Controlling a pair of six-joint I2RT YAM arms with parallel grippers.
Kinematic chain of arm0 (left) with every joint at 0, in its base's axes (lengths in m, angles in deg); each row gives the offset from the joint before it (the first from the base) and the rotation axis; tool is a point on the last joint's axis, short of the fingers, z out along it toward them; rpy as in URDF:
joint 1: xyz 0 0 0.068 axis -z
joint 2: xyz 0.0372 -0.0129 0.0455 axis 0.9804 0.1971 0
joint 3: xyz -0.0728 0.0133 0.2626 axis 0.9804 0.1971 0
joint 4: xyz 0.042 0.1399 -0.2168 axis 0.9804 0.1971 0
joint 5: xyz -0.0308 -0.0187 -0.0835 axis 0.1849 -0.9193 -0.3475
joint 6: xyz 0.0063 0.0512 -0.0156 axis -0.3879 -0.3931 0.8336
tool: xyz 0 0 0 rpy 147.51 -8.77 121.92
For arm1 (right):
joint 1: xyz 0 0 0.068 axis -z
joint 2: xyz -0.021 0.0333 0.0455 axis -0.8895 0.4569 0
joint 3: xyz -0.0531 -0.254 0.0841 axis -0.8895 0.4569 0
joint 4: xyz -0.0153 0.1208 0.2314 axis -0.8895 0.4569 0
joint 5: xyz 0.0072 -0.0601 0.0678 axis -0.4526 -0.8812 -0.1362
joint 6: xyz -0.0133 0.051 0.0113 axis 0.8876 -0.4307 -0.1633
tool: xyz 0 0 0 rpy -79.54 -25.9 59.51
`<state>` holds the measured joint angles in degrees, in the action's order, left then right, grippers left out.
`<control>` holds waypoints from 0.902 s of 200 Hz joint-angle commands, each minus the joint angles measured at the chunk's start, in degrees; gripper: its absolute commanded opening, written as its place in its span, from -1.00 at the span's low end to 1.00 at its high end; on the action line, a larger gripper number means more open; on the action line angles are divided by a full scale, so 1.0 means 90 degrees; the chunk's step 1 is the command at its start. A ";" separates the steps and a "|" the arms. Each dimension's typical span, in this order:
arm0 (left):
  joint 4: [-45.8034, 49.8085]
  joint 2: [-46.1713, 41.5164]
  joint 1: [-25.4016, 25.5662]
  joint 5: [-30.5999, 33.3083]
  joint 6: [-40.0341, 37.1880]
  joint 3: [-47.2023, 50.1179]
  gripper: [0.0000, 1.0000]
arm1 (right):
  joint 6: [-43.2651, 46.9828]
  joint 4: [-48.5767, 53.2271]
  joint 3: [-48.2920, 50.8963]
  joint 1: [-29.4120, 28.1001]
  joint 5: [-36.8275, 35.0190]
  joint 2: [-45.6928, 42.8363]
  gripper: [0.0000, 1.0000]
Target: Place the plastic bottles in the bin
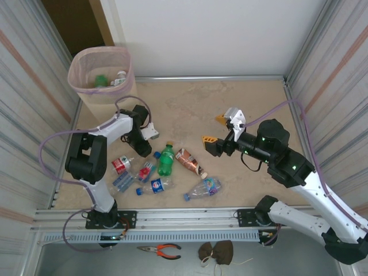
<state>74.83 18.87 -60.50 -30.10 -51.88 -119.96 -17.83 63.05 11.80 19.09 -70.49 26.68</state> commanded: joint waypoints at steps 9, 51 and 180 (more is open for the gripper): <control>0.0117 0.0291 0.0039 0.0105 -0.0154 -0.0285 -0.08 | -0.0047 -0.0220 0.0142 0.0140 -0.0086 -0.0199 0.66; 0.0209 0.0488 0.0017 0.0208 -0.0137 -0.0328 -0.09 | -0.0091 -0.0215 0.0242 0.0320 0.0018 -0.0289 0.66; 0.0427 -0.0254 -0.0112 0.0522 -0.0079 -0.0596 -0.46 | -0.0259 -0.0234 0.0180 0.0438 0.0184 -0.0302 0.65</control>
<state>76.25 21.67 -61.29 -26.99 -52.34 -122.65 -18.40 62.62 13.53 22.45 -69.81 24.80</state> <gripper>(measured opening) 0.333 0.825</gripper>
